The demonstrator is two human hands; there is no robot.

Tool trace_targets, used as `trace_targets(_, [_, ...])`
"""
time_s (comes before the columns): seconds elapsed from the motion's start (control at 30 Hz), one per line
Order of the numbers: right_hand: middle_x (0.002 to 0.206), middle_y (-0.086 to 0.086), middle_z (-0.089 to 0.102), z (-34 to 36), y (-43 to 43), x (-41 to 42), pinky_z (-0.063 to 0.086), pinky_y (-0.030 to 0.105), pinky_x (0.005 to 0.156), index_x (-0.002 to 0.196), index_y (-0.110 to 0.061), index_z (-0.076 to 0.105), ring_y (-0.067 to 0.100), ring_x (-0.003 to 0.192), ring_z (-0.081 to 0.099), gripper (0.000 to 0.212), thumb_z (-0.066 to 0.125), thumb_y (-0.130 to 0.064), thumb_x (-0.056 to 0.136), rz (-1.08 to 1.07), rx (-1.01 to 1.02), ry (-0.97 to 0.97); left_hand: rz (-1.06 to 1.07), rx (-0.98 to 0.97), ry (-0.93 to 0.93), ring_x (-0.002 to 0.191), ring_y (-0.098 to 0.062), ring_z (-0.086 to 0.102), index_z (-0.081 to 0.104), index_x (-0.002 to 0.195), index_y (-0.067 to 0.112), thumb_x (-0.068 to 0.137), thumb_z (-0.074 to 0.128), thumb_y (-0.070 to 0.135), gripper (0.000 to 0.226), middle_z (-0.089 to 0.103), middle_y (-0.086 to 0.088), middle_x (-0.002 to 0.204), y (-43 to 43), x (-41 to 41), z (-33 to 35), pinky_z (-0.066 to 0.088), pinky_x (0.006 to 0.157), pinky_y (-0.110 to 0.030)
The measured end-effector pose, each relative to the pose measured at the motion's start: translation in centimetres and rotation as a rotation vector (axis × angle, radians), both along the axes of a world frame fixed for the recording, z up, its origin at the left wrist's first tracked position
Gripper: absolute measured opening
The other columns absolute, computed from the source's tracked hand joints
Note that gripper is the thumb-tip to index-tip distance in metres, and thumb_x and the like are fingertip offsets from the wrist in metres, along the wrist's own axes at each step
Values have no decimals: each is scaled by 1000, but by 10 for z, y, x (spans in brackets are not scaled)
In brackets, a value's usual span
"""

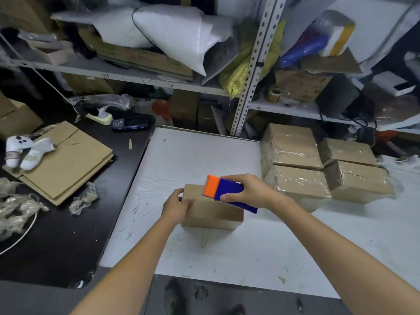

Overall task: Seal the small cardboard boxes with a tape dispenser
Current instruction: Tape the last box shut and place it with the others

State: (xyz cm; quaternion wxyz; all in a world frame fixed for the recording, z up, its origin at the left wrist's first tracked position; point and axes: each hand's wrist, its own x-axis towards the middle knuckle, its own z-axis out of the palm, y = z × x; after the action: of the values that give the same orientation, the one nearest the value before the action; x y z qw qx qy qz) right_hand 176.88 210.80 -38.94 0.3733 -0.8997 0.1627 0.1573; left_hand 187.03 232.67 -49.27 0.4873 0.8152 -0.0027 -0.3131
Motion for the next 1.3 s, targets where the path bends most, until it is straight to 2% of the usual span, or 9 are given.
trace_targets(0.17, [122, -12, 61, -6, 21, 24, 59, 33, 82, 138, -38, 47, 17, 106, 59, 68, 72, -61, 78, 136, -31, 87, -38, 16, 16, 110, -19, 60, 54, 132, 30, 93, 61, 33, 39, 61, 0, 125, 4, 3, 5, 54, 84, -35])
trace_targets(0.3, [130, -10, 58, -6, 25, 36, 57, 33, 84, 142, -37, 43, 17, 111, 56, 70, 69, -61, 81, 226, -99, 111, 21, -42, -94, 114, -14, 57, 63, 127, 23, 99, 56, 35, 32, 61, 7, 122, 13, 11, 27, 47, 90, -29])
trace_targets(0.4, [133, -11, 57, -4, 29, 38, 56, 33, 86, 143, -38, 41, 15, 114, 54, 70, 68, -61, 83, 280, -155, 95, -112, -230, 106, 106, -12, 67, 68, 114, 24, 102, 49, 40, 28, 72, 3, 112, 17, 11, 50, 55, 88, -28])
trace_targets(0.47, [134, -12, 56, -2, 30, 38, 55, 31, 86, 144, -40, 40, 14, 114, 54, 69, 67, -60, 84, 300, -168, 88, -189, -286, 216, 105, -13, 69, 67, 117, 24, 100, 52, 43, 30, 74, 2, 109, 19, 10, 57, 56, 92, -32])
trace_targets(0.63, [134, -13, 56, 4, 31, 35, 53, 28, 85, 144, -40, 39, 10, 112, 53, 68, 67, -59, 85, 335, -157, 85, -84, -376, 353, 103, -20, 71, 69, 116, 18, 100, 56, 31, 25, 75, -6, 106, 22, 8, 62, 55, 95, -39])
trace_targets(0.8, [134, -13, 57, 6, 29, 33, 55, 32, 87, 144, -41, 40, 13, 114, 55, 69, 68, -59, 83, 332, -143, 107, -166, -307, 321, 100, -18, 72, 69, 115, 13, 97, 63, 25, 23, 75, -5, 106, 19, 10, 55, 58, 87, -33])
trace_targets(1.0, [130, -11, 59, 11, 34, 44, 56, 35, 88, 143, -39, 43, 16, 110, 57, 67, 67, -60, 84, 377, -218, 177, 17, -153, 148, 83, -22, 74, 69, 100, 2, 96, 64, 14, 14, 74, -14, 96, 11, 20, 43, 62, 70, -31])
trace_targets(1.13, [129, -8, 59, 9, 30, 47, 56, 35, 86, 142, -36, 47, 18, 108, 58, 67, 68, -60, 83, 349, -213, 276, 97, -114, 134, 69, -21, 69, 70, 94, -1, 93, 64, 6, 10, 72, -18, 89, 33, 32, 32, 59, 60, -22])
trace_targets(1.3, [130, -5, 59, 6, 39, 61, 56, 36, 89, 142, -31, 48, 20, 111, 58, 65, 67, -58, 85, 377, -258, 323, 158, -98, 135, 69, -21, 67, 70, 89, 6, 94, 63, 6, 9, 71, -13, 82, 34, 31, 17, 57, 58, -21])
